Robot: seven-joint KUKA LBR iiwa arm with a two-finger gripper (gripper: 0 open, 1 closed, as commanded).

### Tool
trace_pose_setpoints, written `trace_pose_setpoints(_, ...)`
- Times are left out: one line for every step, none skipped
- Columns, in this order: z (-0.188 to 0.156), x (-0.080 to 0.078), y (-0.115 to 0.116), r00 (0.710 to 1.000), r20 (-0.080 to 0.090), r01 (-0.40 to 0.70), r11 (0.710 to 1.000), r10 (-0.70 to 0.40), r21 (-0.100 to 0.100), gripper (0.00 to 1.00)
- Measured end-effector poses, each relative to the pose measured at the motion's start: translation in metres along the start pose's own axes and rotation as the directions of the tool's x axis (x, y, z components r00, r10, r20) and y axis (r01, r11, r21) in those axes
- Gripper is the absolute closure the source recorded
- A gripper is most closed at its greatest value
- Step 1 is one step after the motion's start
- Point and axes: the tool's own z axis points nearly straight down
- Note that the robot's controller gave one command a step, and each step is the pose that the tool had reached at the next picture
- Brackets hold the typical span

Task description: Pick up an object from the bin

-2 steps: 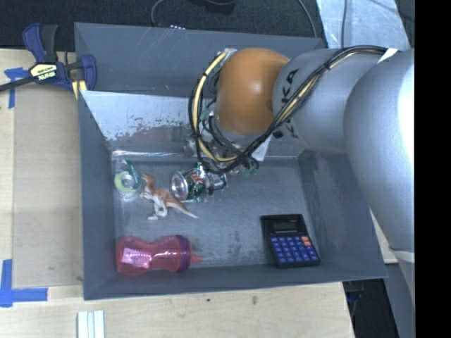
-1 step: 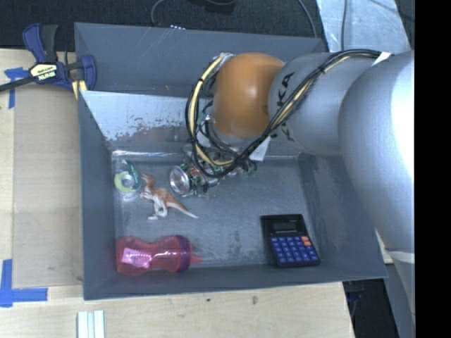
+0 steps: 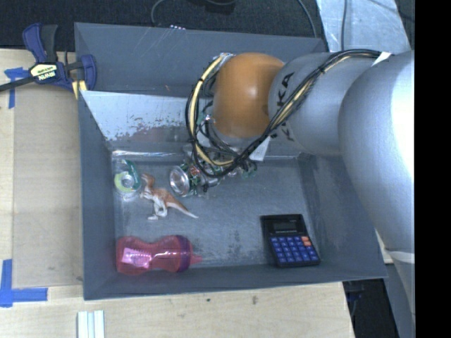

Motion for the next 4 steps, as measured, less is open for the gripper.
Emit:
trace_pose_setpoints(-0.004, 0.001, 0.0, 1.0, 0.0, 0.0, 1.0, 0.0, 0.0, 1.0)
trace_pose_setpoints(-0.017, 0.001, 0.0, 1.0, -0.003, -0.001, 1.0, 0.001, -0.001, 1.0)
trace_pose_setpoints(-0.031, 0.0, 0.0, 1.0, 0.004, -0.001, 1.0, 0.001, 0.0, 1.0)
trace_pose_setpoints(-0.039, 0.0, 0.0, 1.0, 0.002, -0.001, 1.0, 0.001, 0.0, 1.0)
